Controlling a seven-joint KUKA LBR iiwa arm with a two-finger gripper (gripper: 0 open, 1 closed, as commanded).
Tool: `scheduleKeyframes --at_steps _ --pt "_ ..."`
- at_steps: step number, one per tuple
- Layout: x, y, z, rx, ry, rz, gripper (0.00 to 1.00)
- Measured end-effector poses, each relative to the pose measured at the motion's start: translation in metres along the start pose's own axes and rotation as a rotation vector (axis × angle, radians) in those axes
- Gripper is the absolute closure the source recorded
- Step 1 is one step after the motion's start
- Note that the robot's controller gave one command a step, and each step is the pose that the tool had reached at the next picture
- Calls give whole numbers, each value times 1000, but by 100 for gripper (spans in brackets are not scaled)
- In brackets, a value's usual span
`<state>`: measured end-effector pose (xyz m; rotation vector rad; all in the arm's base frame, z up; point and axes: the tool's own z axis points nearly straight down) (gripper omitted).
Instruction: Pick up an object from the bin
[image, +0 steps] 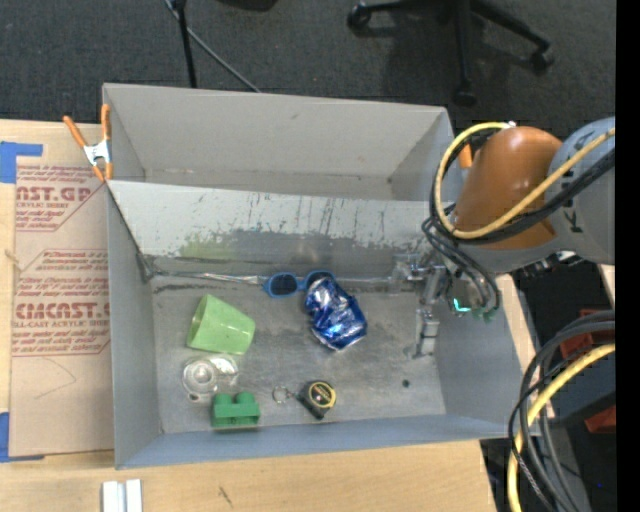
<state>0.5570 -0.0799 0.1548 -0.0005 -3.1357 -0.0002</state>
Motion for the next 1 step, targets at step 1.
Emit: scheduleKeyframes --at_steps 1 --pt "3 70 88 -3 0 234 0"
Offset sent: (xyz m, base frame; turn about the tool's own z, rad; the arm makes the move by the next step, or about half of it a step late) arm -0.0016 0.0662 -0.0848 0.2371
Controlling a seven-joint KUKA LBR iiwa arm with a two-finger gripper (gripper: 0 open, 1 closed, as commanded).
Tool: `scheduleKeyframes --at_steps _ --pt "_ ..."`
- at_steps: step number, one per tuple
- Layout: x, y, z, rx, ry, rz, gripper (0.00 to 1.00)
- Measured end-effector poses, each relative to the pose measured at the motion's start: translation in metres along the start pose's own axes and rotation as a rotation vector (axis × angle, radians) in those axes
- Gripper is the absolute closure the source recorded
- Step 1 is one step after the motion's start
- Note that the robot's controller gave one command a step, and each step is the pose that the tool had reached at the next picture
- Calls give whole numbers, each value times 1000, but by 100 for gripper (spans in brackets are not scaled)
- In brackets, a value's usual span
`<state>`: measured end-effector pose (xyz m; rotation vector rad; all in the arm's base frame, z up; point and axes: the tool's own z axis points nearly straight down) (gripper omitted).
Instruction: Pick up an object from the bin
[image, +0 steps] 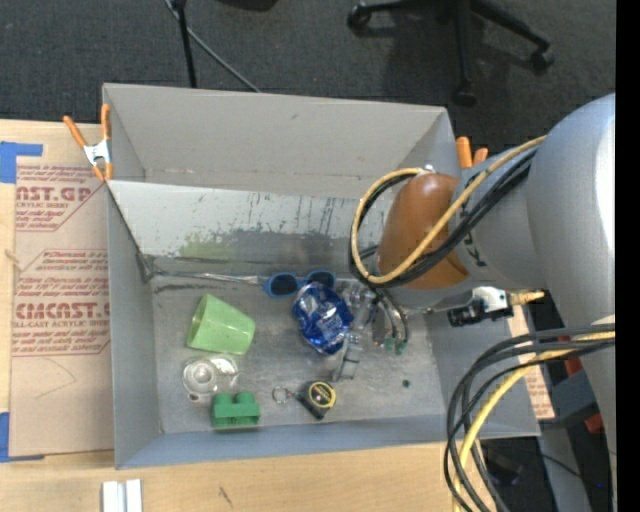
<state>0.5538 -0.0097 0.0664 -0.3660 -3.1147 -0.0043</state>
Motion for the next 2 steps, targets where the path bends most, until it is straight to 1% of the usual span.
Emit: scheduleKeyframes --at_steps 1,2 --pt "19 55 -34 -2 -8 71 0" --pt "28 47 -45 1 -5 336 0"
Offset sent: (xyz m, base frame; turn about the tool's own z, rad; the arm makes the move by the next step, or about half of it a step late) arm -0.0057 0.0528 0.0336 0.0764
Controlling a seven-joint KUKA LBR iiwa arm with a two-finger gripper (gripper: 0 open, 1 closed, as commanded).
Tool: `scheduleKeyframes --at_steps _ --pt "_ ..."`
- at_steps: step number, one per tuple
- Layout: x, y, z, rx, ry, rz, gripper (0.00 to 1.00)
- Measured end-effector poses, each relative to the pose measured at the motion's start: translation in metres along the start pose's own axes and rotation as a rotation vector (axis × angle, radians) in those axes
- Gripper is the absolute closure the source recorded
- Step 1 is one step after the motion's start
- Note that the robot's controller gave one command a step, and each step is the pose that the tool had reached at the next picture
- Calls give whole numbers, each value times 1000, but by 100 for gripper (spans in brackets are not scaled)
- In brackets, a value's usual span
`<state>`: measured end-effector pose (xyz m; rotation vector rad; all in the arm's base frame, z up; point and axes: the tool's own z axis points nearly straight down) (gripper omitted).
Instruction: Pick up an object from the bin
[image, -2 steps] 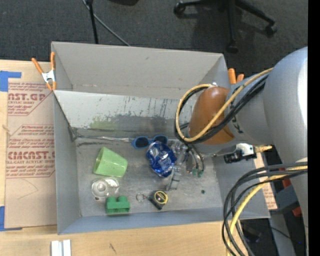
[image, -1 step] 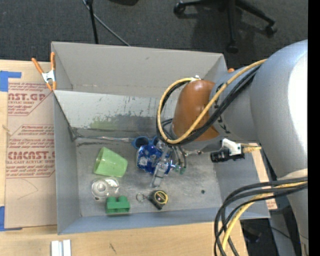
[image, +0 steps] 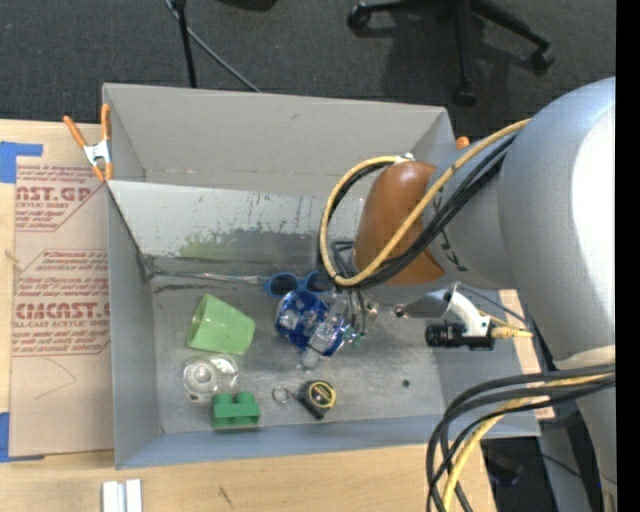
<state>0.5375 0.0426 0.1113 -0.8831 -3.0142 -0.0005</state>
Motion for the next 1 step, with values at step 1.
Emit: scheduleKeyframes --at_steps 1 --pt "-17 13 42 0 -1 -626 0"
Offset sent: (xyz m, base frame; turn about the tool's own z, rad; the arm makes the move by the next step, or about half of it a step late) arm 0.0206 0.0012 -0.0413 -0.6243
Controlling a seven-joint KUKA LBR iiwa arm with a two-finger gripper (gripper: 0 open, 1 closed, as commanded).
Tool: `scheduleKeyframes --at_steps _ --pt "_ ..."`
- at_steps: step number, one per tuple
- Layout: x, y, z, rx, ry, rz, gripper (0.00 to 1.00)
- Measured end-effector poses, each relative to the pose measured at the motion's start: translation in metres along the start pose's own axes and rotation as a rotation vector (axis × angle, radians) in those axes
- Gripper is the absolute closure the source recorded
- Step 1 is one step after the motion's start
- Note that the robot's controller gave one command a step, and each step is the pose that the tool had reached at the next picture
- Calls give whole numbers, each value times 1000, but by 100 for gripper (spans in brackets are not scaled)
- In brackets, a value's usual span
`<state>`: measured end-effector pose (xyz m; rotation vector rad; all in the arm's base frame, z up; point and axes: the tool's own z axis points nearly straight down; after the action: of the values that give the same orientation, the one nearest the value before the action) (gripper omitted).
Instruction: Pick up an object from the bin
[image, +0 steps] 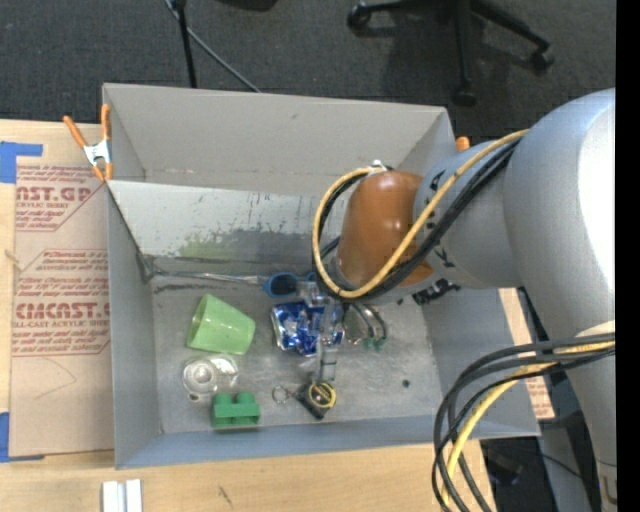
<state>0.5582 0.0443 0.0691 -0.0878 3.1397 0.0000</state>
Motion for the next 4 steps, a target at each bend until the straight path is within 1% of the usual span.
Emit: scheduleKeyframes --at_steps 1,2,3,4 --pt "0 0 0 0 -1 0 0" --pt "-1 1 -1 0 -1 0 100" --pt "-1 1 -15 0 -2 -1 100" --pt "-2 1 -20 0 -1 -1 100"
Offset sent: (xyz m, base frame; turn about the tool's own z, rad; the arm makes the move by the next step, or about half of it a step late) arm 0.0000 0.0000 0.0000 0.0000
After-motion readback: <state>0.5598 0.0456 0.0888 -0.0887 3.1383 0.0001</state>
